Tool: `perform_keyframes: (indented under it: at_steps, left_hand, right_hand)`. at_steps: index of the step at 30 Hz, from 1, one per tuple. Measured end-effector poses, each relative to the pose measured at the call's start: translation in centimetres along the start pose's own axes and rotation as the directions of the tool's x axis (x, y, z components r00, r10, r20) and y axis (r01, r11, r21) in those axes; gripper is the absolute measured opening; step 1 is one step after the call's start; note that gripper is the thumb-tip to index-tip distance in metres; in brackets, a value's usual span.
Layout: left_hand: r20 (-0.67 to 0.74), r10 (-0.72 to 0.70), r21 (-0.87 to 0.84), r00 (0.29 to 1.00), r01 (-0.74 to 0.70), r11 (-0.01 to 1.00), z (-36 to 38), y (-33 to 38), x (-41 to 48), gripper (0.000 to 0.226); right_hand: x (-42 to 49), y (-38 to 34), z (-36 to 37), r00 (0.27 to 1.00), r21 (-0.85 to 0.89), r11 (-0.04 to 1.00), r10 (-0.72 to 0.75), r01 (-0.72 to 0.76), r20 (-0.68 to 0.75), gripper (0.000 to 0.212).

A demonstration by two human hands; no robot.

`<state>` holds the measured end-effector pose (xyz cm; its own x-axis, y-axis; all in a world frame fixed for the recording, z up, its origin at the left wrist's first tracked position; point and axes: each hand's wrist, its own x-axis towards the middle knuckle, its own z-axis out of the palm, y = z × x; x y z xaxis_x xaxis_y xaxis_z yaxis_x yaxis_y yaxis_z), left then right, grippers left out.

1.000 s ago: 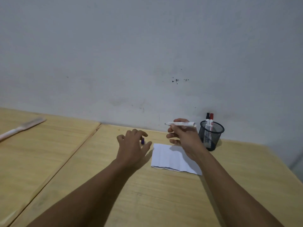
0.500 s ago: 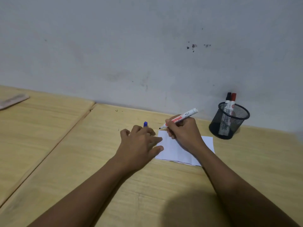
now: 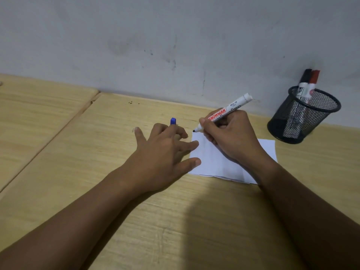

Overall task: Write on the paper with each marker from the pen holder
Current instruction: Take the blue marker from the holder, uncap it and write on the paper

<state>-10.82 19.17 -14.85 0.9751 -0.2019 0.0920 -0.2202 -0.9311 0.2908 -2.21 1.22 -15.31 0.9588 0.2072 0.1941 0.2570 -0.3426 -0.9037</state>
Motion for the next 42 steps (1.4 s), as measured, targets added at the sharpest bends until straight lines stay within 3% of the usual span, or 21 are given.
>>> perform_keyframes:
  at_steps: [38,40,42]
  left_hand:
    - [-0.102,-0.037,-0.144,0.994,0.022,0.989,0.0,-0.2,0.2,0.046]
    - [-0.126,-0.049,-0.173,0.991,0.026,0.985,-0.2,-0.2,0.1,0.044]
    - [-0.15,-0.088,-0.234,0.985,0.051,0.971,-0.1,-0.1,0.1,0.042]
  right_hand:
    - [-0.4,-0.8,0.0,0.998,-0.064,0.997,-0.032,0.036,0.061,0.021]
    - [-0.4,-1.0,-0.2,1.0,0.017,1.0,-0.006,0.005,0.021,0.021]
    - [-0.3,-1.2,-0.9,0.996,0.242,0.967,0.09,-0.086,-0.005,0.017]
